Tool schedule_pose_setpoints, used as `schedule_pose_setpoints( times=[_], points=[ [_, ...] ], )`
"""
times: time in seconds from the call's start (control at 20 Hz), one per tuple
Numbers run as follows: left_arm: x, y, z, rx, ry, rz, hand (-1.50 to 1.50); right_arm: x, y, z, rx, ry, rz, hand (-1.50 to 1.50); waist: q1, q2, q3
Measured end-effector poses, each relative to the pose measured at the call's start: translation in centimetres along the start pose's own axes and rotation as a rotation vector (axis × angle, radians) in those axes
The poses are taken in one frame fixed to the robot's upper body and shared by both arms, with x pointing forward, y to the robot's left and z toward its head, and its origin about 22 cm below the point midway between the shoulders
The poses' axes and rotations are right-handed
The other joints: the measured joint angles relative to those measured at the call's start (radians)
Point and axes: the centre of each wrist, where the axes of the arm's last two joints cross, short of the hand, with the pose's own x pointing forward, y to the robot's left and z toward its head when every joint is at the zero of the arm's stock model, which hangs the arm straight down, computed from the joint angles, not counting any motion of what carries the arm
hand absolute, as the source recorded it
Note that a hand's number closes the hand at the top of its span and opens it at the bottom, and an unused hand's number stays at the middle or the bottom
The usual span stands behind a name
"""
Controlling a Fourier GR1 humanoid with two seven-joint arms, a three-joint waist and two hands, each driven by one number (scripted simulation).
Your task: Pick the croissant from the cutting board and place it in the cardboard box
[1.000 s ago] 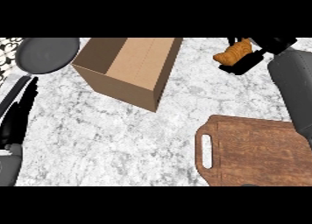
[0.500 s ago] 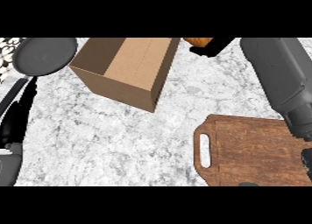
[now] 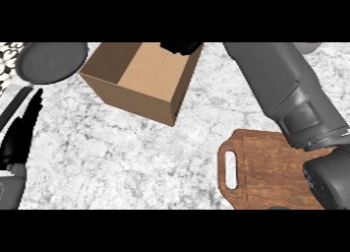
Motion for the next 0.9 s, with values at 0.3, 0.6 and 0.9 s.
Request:
schedule_pose_setpoints(
  times=[0.3, 0.6, 0.9],
  points=[
    [0.6, 0.2, -0.2, -0.005, -0.022, 0.003, 0.0, 2.0, 2.5, -1.7, 0.033, 0.053, -0.065, 1.5, 0.017, 0.009, -0.001],
    [1.3, -0.7, -0.4, -0.031, -0.045, 0.005, 0.0, 3.4, 4.6, -2.6, 0.047, 0.097, -0.06, 1.5, 0.048, 0.021, -0.002],
    [2.2, -1.1, -1.1, -0.044, -0.068, 0.002, 0.0, 2.5, 6.5, -1.9, 0.039, 0.199, -0.036, -1.5, 0.072, 0.03, -0.003]
  ],
)
